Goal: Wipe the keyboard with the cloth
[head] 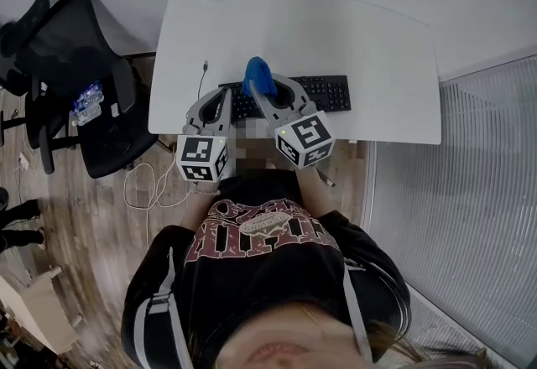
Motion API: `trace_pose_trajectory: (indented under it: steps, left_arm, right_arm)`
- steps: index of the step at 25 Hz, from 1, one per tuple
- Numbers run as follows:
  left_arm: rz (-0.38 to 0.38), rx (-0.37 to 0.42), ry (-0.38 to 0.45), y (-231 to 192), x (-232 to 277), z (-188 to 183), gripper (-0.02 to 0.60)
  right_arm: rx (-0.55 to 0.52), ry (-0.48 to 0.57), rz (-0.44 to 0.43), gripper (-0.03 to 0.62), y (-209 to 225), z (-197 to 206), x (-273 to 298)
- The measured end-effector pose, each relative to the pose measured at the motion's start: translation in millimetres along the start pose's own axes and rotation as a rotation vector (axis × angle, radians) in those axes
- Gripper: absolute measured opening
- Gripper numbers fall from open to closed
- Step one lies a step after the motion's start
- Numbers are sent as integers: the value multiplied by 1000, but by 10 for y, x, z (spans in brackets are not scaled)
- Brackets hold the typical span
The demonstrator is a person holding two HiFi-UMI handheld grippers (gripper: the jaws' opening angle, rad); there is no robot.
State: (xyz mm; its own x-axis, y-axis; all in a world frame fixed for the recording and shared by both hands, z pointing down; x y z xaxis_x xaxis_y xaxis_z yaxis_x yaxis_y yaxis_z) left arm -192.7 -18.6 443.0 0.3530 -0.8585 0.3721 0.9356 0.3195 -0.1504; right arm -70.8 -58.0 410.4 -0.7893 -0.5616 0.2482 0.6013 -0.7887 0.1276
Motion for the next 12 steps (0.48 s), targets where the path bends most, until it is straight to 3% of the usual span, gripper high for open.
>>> trace_pose_trajectory:
  steps: [12]
  left_arm:
    - [-4,-62,-92,-683,194,537,35]
  right_arm:
    - [44,-90,29,55,-30,347,576]
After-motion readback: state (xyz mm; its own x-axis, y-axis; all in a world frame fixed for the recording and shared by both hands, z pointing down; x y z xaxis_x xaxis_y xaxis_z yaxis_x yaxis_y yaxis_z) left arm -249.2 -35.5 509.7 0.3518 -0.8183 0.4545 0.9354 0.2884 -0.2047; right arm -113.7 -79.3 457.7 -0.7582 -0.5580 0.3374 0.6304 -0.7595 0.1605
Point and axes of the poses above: the fingertips, and each gripper's own axes: x forward along the fingers, y to its right, z out of its underside, the point moved 6 cm from there along -x, backward along the fingers, and after that the axes turned 7 degrees about -y, right-handed, at the moved point
